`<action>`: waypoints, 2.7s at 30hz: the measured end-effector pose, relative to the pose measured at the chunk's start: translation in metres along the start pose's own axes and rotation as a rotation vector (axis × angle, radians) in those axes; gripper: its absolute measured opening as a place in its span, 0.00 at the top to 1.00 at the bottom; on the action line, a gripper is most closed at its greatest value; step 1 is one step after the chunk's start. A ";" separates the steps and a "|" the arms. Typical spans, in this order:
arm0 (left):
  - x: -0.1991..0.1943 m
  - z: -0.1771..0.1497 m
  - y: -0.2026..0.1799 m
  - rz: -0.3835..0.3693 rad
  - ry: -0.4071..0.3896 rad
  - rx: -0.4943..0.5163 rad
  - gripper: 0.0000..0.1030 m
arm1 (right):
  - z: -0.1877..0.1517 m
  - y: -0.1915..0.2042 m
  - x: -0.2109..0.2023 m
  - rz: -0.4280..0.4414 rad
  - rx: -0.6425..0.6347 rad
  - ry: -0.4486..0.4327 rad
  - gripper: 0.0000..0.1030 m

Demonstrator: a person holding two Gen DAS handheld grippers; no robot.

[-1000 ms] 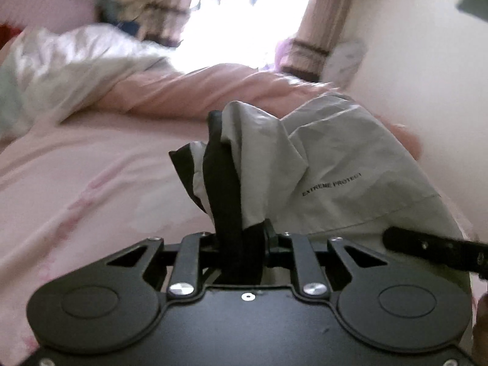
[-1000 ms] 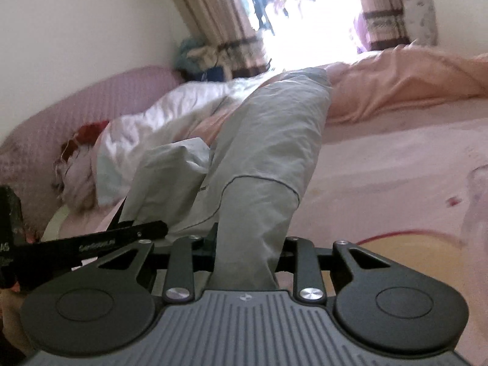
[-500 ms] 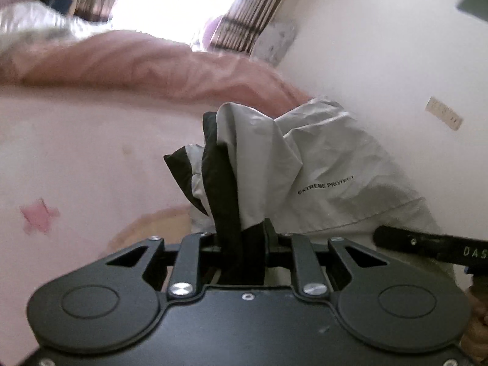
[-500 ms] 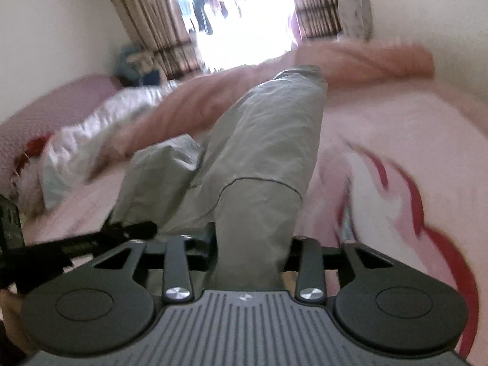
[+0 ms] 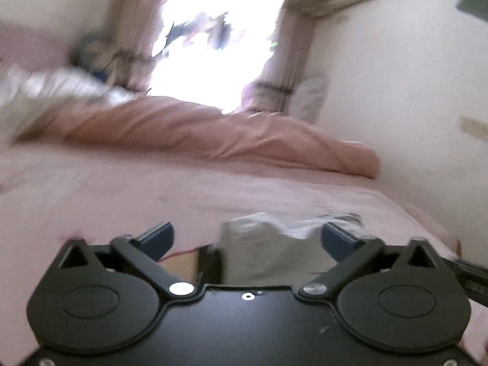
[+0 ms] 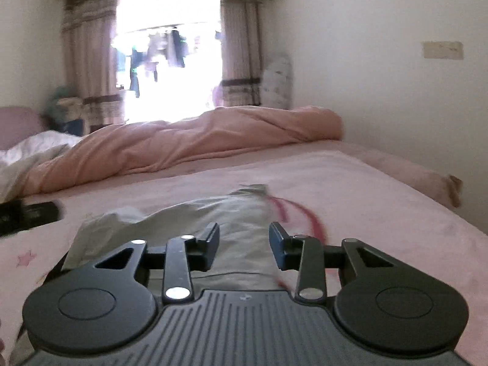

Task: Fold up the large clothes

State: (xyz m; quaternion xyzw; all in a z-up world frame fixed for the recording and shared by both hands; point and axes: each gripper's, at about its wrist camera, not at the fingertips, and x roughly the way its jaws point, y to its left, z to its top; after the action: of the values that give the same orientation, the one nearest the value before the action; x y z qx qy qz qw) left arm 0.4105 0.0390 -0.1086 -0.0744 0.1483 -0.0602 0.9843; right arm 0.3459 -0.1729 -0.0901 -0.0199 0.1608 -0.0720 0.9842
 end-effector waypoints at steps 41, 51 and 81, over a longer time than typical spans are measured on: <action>-0.112 -0.043 -0.010 -0.070 0.540 0.144 0.00 | -0.040 -0.012 -0.128 0.024 -0.012 0.381 0.31; -0.133 -0.023 -0.031 -0.068 0.502 0.271 0.00 | -0.031 0.004 -0.162 0.037 -0.071 0.357 0.30; -0.136 -0.038 -0.036 0.009 0.511 0.342 0.00 | -0.042 0.007 -0.156 0.025 -0.083 0.405 0.24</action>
State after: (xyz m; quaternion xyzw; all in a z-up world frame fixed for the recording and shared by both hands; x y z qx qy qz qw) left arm 0.2665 0.0176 -0.0999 0.1107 0.3792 -0.0968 0.9135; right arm 0.1870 -0.1435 -0.0817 -0.0435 0.3583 -0.0559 0.9309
